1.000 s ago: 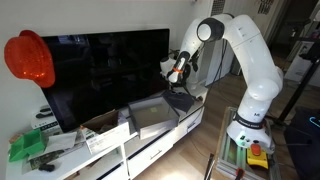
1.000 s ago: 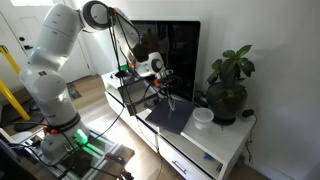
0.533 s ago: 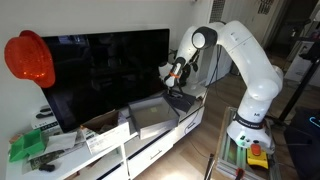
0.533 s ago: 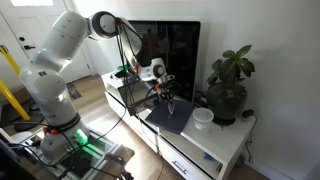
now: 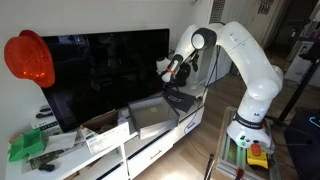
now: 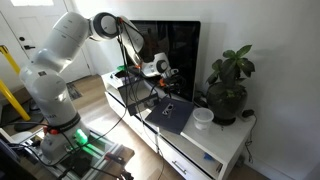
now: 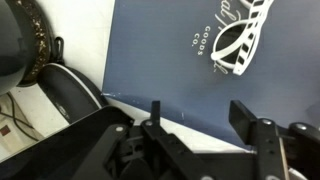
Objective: Remove the shoe box lid and put it to the tight side of the shoe box, remove the sunglasses from the shoe box and put them on the shoe box lid
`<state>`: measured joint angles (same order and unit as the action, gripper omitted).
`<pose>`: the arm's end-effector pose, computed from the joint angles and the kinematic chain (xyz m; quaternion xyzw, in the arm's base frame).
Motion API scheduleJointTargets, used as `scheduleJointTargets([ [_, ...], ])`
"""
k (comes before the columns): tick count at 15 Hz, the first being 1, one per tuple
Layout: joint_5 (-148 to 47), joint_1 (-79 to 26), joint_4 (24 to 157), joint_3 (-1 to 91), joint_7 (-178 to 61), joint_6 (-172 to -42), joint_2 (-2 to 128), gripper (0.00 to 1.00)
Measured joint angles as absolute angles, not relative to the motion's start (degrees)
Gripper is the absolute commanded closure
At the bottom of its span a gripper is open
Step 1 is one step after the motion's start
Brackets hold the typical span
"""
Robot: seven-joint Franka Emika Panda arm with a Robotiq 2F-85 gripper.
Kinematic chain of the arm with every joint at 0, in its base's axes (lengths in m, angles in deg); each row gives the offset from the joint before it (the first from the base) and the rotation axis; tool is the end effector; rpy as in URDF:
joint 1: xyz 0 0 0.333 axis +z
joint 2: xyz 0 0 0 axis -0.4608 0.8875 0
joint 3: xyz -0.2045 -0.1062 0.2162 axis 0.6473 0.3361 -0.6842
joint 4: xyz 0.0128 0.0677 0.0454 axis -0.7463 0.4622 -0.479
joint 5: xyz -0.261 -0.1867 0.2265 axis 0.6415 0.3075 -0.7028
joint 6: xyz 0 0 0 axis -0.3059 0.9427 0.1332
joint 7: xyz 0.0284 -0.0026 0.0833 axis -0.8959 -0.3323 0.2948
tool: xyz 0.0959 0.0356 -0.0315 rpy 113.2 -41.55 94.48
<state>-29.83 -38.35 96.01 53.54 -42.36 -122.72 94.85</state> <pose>0.6244 -0.2458 0.1192 0.9760 0.1093 -0.0199 0.1871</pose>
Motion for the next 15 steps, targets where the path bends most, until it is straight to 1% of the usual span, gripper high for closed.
scheduleJointTargets([
  [3, -29.8, -38.2, 95.9, 53.6, -42.1, -122.5, 92.5, 0.0],
  [5, -29.8, -37.9, 96.1, 53.4, -41.8, -120.1, 90.4, 0.0],
  [10, -33.1, -37.7, 96.6, 49.8, -40.0, -108.4, 83.0, 0.0],
  [15, -36.6, -35.4, 96.9, 46.4, -40.0, -92.9, 75.3, 0.0],
])
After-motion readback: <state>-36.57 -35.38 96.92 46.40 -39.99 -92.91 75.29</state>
